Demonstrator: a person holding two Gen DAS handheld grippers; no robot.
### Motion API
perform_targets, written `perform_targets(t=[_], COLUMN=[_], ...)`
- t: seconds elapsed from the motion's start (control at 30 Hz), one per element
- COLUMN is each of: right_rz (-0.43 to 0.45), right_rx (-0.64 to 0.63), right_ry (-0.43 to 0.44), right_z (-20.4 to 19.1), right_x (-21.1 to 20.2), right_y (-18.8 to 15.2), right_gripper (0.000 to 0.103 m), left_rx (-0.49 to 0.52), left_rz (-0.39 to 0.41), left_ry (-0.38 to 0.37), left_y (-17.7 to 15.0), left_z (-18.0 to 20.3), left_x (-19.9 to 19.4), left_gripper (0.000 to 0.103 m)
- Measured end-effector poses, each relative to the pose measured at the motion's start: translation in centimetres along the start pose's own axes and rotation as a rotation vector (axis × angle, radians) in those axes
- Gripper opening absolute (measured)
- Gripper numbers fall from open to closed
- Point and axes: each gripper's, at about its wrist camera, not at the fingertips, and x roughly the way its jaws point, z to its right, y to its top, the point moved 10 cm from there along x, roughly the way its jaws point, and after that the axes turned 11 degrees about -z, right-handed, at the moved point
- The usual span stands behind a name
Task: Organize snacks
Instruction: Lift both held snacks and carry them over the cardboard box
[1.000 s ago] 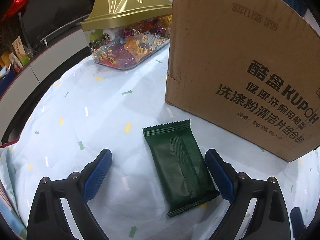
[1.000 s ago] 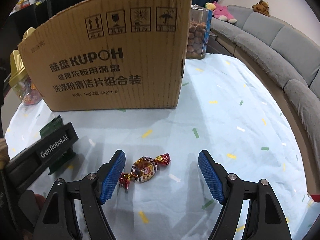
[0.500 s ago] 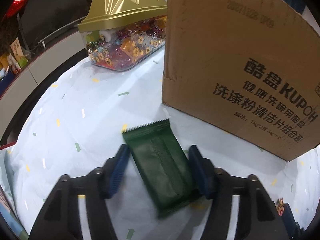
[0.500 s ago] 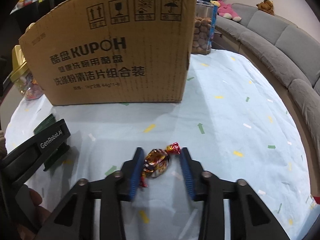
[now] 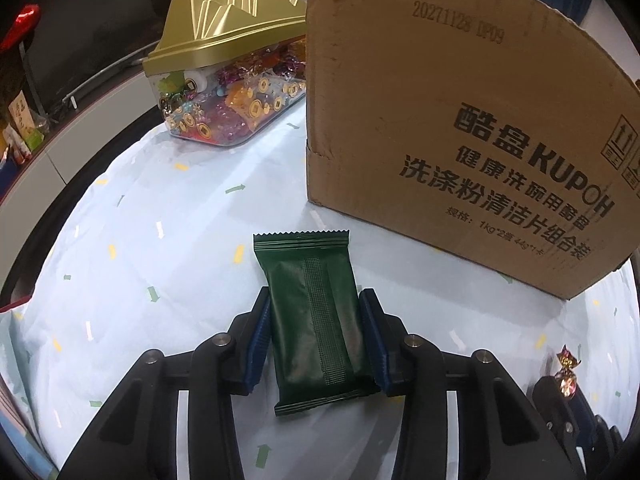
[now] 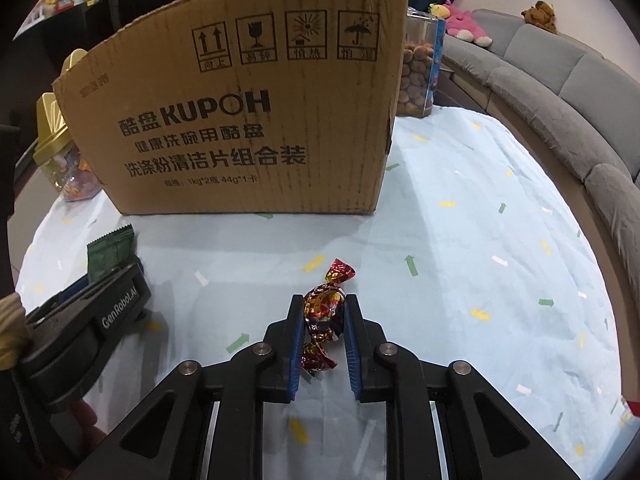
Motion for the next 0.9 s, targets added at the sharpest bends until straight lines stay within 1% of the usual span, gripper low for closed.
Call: perform_targets(t=[0.23, 0.43, 0.73, 0.9], right_rz=[0.020, 0.045, 0.106, 0.141], right_rx=[-0.002, -0.001, -0.003, -0.005], right_ry=[0.009, 0.015, 0.019, 0.022], right_z=[0.0, 0.0, 0.0, -0.2], right_x=[-1.0, -2.6, -6.2, -8.2], right_y=[0.6, 0.7, 1.8, 2.6], right_gripper=[0.020, 0.020, 0.020, 0.020], left_rx=[0.015, 0.024, 0.043, 0.052], left_rz=[0.014, 0.034, 0.078, 0.109], left_ry=[-0.002, -0.009, -0.031, -0.047], left_y=[0.1, 0.3, 0.5, 1.2], left_z=[-0.1, 0.1, 0.3, 0.3], left_x=[-1.1, -2.7, -6.2, -8.2], left_gripper=[0.042, 0.042, 0.042, 0.042])
